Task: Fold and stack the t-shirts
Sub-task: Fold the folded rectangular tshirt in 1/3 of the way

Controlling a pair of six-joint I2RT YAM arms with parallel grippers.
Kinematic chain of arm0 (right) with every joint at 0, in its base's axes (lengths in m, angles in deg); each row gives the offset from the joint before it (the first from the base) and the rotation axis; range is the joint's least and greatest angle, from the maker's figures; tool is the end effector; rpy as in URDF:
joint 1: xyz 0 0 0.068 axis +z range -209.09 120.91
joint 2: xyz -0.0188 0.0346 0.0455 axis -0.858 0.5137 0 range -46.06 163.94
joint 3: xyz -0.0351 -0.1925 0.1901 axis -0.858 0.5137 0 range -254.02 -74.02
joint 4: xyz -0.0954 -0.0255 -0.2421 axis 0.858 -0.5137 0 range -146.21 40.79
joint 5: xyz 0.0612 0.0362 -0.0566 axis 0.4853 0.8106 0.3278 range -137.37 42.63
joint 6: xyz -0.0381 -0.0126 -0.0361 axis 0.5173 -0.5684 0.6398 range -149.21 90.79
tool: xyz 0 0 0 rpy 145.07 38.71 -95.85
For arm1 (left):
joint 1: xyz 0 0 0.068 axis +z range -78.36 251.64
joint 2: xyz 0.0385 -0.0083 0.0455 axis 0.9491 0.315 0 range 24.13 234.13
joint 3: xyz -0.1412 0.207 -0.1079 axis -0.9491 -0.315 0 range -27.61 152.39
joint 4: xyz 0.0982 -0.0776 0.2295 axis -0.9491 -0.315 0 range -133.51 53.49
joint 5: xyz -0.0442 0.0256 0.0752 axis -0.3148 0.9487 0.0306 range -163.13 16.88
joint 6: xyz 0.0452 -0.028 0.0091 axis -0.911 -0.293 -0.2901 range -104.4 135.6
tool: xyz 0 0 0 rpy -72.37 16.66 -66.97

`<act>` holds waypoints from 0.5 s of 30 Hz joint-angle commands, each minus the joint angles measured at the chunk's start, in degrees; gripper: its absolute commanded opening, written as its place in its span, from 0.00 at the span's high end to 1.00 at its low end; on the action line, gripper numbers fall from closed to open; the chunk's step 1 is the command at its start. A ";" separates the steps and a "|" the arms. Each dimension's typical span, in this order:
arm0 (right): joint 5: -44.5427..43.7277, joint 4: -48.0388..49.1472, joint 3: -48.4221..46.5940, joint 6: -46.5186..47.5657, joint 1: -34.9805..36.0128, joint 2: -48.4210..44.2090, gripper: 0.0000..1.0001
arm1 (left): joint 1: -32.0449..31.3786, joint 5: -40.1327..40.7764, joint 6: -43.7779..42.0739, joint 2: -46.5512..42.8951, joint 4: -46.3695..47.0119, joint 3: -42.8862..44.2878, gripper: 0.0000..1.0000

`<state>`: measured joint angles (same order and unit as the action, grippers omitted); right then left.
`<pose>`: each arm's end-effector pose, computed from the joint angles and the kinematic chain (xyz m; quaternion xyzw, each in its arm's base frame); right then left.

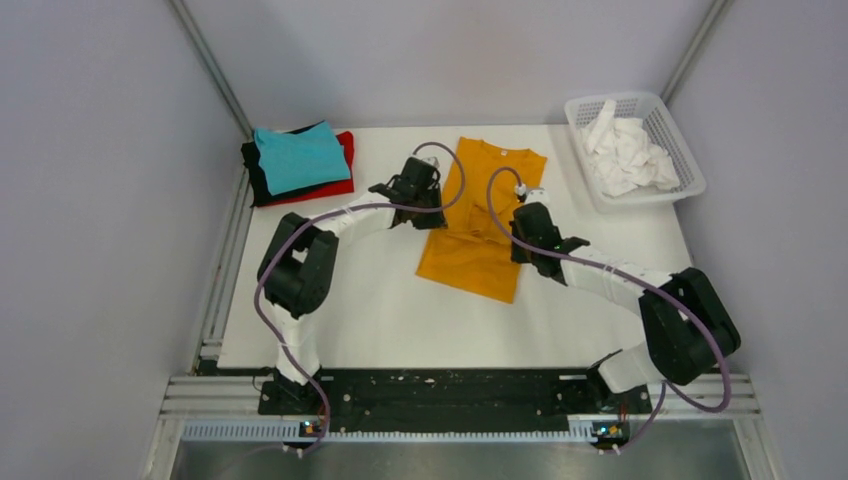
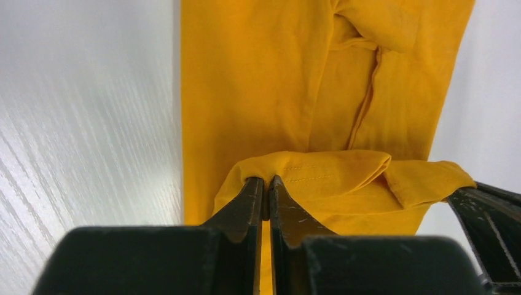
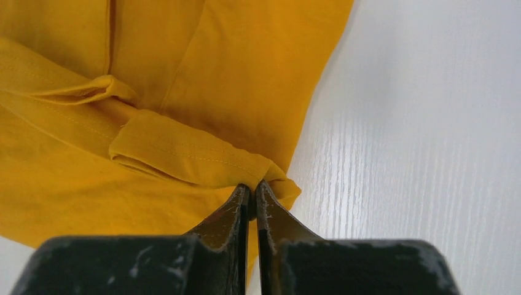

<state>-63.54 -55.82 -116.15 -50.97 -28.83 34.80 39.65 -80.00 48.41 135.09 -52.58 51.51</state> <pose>0.2493 0.1339 0.1907 -0.0146 0.9172 0.0481 0.3951 0.3603 -0.2301 0.2006 0.0148 0.9317 -0.2393 0.2726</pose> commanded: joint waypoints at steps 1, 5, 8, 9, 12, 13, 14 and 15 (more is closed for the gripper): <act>0.21 4.53 -5.90 2.87 -2.60 3.46 0.90 | 1.42 0.50 -1.71 1.73 -1.92 4.91 0.86; -1.30 0.74 -11.88 3.89 -3.54 4.58 0.41 | 3.84 0.71 -2.01 0.01 -4.40 7.67 0.60; -0.19 -0.70 -11.58 3.23 -3.50 1.29 0.14 | 4.27 2.97 -2.39 -5.54 -5.32 5.44 0.08; 0.89 -0.73 -10.35 2.93 -3.54 -0.51 0.11 | 4.22 3.22 -2.36 -7.48 -4.65 2.42 0.02; 4.73 -0.06 -4.93 1.55 -3.54 -6.31 0.07 | 4.25 3.11 -1.36 -14.09 -1.56 -5.96 0.01; 6.26 -0.02 -2.85 0.98 -3.54 -8.52 0.05 | 4.27 2.92 -0.63 -15.96 -1.03 -8.81 0.01; 7.55 0.42 -0.48 0.27 -3.52 -10.67 0.04 | 4.22 2.60 0.03 -17.69 -0.27 -11.39 0.01; 9.02 1.10 1.78 -0.53 -3.56 -12.85 0.02 | 4.22 2.33 0.76 -19.25 0.34 -14.25 0.01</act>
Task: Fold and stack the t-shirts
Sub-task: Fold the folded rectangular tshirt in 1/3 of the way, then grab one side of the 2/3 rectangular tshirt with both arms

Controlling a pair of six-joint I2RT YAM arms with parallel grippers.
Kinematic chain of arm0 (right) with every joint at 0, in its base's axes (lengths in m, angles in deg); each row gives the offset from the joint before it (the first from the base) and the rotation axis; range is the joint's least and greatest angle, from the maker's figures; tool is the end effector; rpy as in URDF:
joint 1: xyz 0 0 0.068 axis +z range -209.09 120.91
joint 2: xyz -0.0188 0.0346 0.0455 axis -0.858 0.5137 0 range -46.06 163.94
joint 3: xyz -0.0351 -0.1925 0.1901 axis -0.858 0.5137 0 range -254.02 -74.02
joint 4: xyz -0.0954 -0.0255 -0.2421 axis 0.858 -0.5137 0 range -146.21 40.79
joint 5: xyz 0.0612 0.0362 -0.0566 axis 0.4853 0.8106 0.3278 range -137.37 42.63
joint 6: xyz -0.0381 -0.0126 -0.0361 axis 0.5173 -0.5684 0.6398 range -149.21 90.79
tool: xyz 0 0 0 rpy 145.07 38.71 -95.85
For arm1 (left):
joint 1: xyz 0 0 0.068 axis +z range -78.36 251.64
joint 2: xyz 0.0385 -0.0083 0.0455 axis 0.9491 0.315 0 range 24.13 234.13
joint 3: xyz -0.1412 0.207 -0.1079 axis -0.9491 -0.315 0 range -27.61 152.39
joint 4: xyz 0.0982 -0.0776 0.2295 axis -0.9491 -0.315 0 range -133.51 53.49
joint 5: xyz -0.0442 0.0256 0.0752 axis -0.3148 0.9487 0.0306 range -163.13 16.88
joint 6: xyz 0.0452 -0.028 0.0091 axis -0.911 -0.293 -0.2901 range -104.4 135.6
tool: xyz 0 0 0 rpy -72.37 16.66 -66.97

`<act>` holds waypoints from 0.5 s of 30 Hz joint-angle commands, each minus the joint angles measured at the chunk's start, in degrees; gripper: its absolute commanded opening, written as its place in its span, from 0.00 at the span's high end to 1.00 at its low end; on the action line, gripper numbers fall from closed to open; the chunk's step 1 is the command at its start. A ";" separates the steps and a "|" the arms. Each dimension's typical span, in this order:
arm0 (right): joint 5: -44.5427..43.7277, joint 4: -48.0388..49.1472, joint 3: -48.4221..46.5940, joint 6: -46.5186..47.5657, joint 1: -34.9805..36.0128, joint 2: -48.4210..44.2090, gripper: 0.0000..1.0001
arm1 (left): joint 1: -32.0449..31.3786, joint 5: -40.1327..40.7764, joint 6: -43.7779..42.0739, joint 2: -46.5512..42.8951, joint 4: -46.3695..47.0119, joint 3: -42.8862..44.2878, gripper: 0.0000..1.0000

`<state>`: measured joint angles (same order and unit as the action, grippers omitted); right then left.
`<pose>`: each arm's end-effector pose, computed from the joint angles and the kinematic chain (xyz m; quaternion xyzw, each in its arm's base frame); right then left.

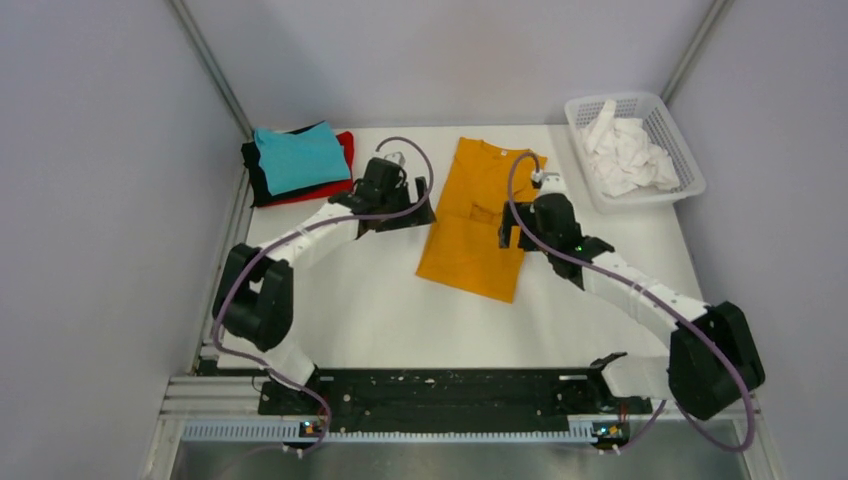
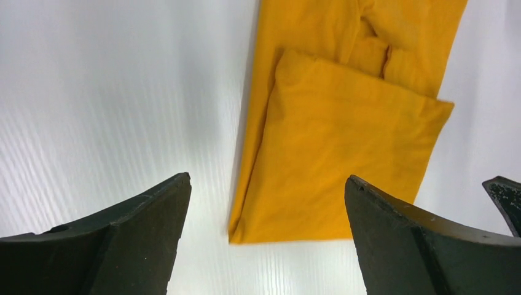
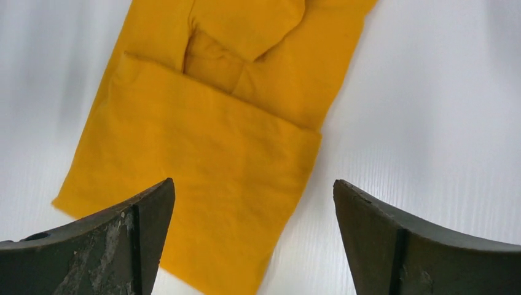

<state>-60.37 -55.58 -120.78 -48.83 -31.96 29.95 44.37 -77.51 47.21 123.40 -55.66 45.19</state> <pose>0.2597 0.1240 0.2390 -0.0063 0.8852 0.0878 0.4567 0.3411 -0.1789 0.2403 -0.0206 0.9251 -0.2164 0.3112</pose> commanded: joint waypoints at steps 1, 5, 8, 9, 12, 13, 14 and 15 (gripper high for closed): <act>7.28 1.58 9.77 -3.71 -0.42 -11.19 0.01 | -0.51 -0.60 2.56 -9.06 4.14 -10.56 0.01; 10.06 3.69 18.48 -9.56 -0.37 -20.53 0.01 | -0.52 -3.63 4.69 -12.93 7.76 -19.55 0.01; 12.59 6.82 24.85 -13.13 -0.42 -27.07 0.01 | -0.51 -3.78 5.90 -13.10 9.91 -23.39 0.01; 14.88 8.81 26.90 -13.84 -0.42 -28.78 0.01 | -0.57 -3.45 6.17 -12.24 10.05 -23.73 0.01; 18.48 10.78 30.30 -14.39 -0.42 -32.16 0.01 | -0.55 -3.71 6.44 -9.06 9.98 -23.29 0.09; 18.57 9.86 30.52 -14.32 -0.41 -32.71 0.01 | -0.54 -5.04 6.49 -7.94 10.32 -23.17 0.13; 17.99 8.91 30.52 -14.17 -0.42 -33.10 0.01 | -0.53 -6.31 6.63 -6.93 10.99 -23.13 0.16; 17.11 7.91 30.46 -14.09 -0.39 -33.27 0.01 | -0.59 -7.29 6.96 -5.95 11.71 -23.21 0.18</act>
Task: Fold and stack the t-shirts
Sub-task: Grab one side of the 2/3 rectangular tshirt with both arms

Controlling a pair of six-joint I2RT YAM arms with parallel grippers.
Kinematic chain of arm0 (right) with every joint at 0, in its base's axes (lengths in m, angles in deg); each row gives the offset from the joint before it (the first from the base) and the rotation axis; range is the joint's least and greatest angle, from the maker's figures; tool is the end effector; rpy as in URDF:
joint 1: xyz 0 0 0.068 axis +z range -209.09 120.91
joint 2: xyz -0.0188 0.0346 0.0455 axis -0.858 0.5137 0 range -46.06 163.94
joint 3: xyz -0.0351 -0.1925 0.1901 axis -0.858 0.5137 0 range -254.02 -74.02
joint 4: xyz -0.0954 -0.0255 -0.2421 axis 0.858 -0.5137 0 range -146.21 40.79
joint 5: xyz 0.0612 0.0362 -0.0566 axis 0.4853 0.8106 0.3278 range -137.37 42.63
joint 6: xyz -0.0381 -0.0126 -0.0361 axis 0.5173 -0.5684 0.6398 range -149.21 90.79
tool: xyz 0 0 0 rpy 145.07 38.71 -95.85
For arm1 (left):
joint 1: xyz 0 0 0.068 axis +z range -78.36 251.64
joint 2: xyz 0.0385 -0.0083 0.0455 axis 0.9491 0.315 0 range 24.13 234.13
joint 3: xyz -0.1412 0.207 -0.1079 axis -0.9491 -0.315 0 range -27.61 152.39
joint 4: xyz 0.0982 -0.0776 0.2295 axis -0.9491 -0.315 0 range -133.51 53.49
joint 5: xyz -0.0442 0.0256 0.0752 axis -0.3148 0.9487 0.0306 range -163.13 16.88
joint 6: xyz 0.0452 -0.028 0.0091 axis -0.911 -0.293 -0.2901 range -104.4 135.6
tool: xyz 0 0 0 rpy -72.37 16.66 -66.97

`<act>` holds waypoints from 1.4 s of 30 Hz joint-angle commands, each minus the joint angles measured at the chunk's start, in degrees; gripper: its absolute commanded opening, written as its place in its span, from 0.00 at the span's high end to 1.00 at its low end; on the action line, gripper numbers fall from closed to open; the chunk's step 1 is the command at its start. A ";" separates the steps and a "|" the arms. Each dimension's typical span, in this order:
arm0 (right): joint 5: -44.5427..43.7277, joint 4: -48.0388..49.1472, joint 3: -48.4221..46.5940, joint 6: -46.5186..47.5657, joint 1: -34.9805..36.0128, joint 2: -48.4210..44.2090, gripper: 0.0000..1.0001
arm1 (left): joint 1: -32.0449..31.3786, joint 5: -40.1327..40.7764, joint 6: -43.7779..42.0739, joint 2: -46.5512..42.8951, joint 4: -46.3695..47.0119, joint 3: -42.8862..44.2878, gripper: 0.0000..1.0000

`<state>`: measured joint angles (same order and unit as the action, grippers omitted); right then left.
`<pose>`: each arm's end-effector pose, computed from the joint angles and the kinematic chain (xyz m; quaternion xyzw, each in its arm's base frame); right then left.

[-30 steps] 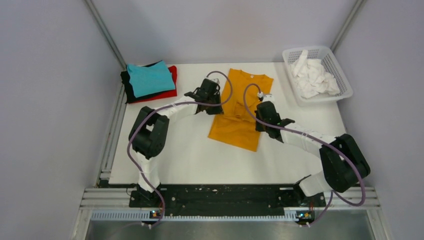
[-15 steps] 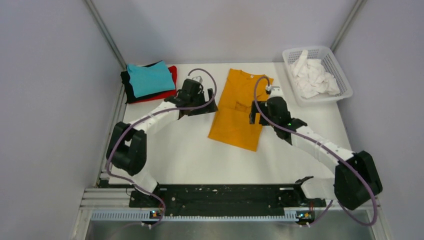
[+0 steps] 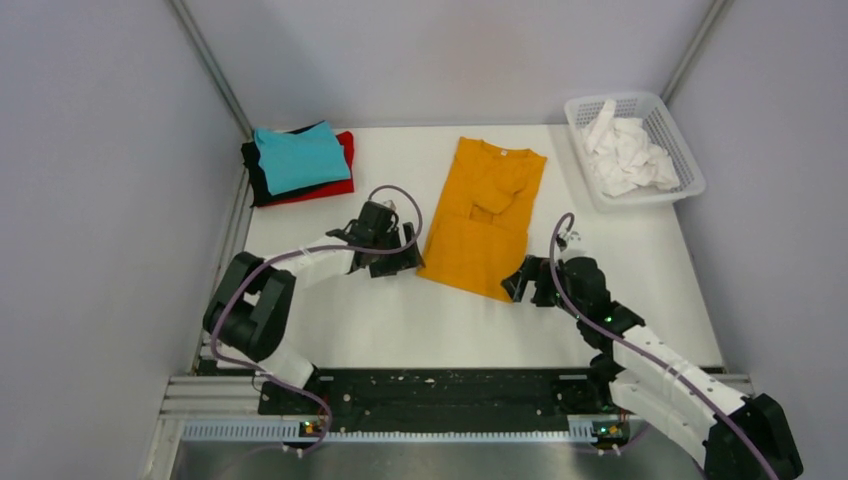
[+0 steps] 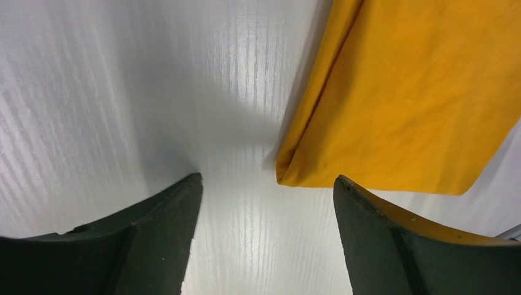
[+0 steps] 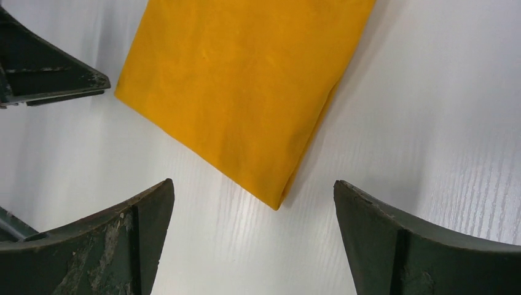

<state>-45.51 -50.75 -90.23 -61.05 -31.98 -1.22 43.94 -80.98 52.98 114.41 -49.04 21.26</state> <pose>0.1520 0.0791 0.1798 0.0276 0.8662 0.2577 0.4272 0.2714 -0.1480 0.1721 -0.0590 0.9471 -0.2210 0.2253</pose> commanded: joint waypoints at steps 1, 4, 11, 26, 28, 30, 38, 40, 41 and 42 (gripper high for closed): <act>1.25 1.89 -0.12 -1.83 -0.39 -2.09 0.01 | -0.15 -4.13 1.34 4.00 5.62 0.77 0.21; 0.10 0.29 -0.39 -1.16 -0.39 -1.52 0.01 | -0.15 -4.27 1.62 6.50 5.64 1.33 0.29; -1.60 -1.43 -1.62 -0.38 -0.40 1.40 0.01 | -1.04 -9.47 2.56 9.27 8.16 0.77 0.44; -2.10 -3.00 -2.38 0.63 -0.35 2.12 0.01 | -3.92 -2.34 5.36 7.01 3.78 -4.98 0.56; -2.10 -3.32 -2.36 0.77 -0.39 2.37 0.01 | -4.58 -0.16 5.47 5.82 1.18 -4.73 0.57; -0.86 -3.43 -2.42 0.89 -0.39 2.71 0.02 | -5.33 1.99 5.51 4.49 -0.93 -4.93 0.57; 0.20 -3.11 -2.36 1.17 -0.40 4.09 0.02 | -8.02 3.57 6.11 3.49 -2.98 -4.64 0.58; 0.29 -2.99 -2.38 1.17 -0.39 4.05 0.02 | -8.38 3.70 6.41 4.34 -2.44 -4.14 0.59; 0.43 -2.85 -2.40 1.15 -0.39 4.13 0.02 | -8.54 3.28 6.51 4.89 -1.89 -3.82 0.61; 0.68 -2.78 -2.42 1.10 -0.39 4.13 0.02 | -8.75 2.46 6.57 5.61 -1.19 -3.58 0.64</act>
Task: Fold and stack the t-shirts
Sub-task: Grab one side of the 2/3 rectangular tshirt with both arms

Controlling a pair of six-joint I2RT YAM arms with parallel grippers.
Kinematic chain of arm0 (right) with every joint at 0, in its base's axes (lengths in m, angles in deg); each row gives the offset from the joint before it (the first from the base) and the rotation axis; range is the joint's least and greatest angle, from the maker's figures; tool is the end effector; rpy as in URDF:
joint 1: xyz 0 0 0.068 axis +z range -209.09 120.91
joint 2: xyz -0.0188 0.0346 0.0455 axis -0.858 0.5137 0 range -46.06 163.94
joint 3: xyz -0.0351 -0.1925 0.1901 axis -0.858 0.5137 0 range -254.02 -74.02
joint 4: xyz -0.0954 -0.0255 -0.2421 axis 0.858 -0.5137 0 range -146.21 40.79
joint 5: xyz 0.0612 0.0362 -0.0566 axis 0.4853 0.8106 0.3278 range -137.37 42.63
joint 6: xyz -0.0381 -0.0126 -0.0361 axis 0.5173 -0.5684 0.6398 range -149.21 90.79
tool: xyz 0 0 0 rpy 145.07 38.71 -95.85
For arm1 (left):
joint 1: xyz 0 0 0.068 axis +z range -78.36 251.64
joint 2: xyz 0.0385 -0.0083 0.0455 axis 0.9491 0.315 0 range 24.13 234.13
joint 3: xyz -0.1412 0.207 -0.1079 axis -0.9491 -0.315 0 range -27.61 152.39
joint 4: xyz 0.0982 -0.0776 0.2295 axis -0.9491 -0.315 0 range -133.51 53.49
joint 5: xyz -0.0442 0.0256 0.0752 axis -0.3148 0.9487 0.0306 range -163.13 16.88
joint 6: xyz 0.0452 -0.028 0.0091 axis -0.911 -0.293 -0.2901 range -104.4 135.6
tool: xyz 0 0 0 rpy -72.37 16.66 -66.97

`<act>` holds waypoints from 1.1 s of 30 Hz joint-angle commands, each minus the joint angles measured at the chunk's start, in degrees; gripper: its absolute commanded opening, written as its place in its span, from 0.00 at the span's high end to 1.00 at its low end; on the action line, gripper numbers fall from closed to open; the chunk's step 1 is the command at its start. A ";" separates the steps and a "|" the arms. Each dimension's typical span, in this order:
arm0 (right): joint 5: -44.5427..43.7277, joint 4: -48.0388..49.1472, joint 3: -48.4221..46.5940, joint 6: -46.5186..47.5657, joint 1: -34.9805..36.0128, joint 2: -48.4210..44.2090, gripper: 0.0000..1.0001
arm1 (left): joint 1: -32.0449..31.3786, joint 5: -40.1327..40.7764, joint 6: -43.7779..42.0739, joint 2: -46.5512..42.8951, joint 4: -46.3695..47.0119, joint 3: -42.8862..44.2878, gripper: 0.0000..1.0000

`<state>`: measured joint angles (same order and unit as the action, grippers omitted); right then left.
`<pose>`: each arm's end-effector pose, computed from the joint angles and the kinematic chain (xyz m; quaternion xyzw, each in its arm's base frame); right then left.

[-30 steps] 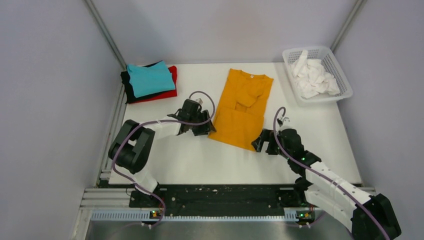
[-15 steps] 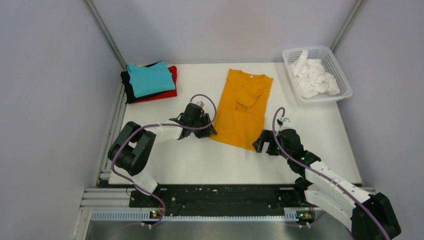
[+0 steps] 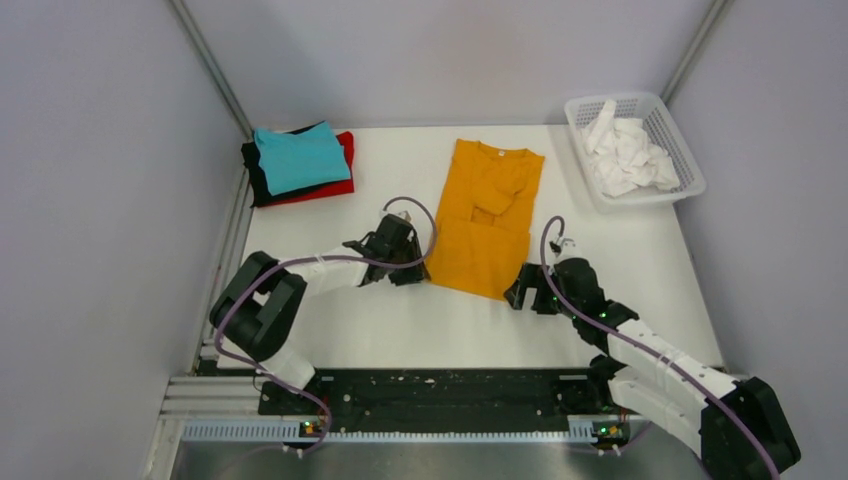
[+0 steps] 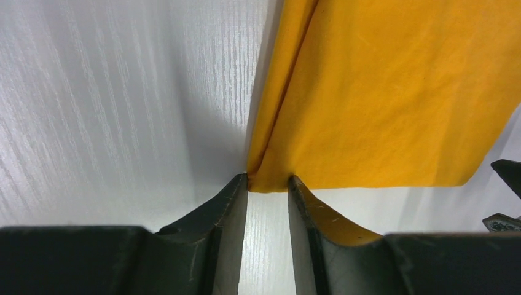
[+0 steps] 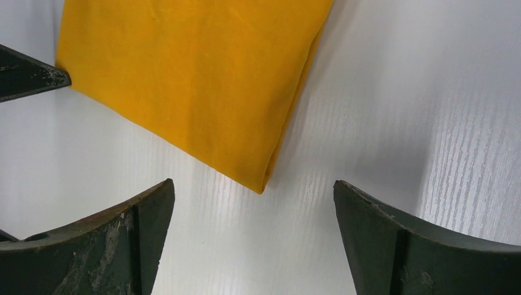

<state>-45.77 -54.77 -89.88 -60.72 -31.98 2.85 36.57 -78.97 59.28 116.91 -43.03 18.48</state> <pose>0.1511 0.0784 0.1607 0.0285 0.9006 0.2233 0.3719 0.2517 -0.1811 0.1524 -0.0551 0.9462 -0.2374 0.2129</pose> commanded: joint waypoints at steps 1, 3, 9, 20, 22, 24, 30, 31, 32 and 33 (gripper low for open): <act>1.37 1.31 -2.79 0.83 -0.36 0.07 0.02 | -1.51 -0.44 0.33 4.07 -6.61 -0.51 0.68; 1.83 0.91 -3.06 0.82 -0.39 0.14 0.04 | -2.18 -1.39 0.56 5.04 -5.81 0.35 0.81; 0.29 -3.40 -5.51 1.90 3.21 2.02 0.10 | -3.16 -0.61 1.61 3.26 -2.06 -1.26 1.00; -16.58 -10.06 -14.03 2.29 14.24 18.13 0.35 | -3.17 1.17 1.88 3.43 -3.64 -1.05 1.00; -16.72 -10.79 -14.06 1.89 14.94 19.10 0.38 | -3.17 1.48 1.77 3.47 -3.95 -0.77 1.00; -16.96 -11.95 -13.78 1.53 15.07 19.09 0.40 | -3.19 1.73 1.72 3.38 -4.13 -0.65 1.00; -15.00 -8.82 -11.79 1.47 15.07 18.90 0.54 | -3.16 2.07 2.34 3.38 -4.01 -0.87 1.00; -14.51 -7.79 -11.65 1.90 15.06 19.37 0.55 | -3.21 2.07 2.29 3.25 -3.76 -0.96 1.00; -14.41 -7.04 -11.55 2.19 15.07 19.99 0.55 | -3.17 2.18 2.30 3.12 -3.68 -1.06 1.00; -14.39 -6.55 -11.74 2.25 15.07 20.64 0.56 | -3.16 2.66 2.54 2.97 -3.82 -1.01 1.00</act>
<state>-60.72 -64.78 -101.77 -58.93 -17.46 21.93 34.08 -78.99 61.94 119.00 -41.87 19.35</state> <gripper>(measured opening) 0.452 0.022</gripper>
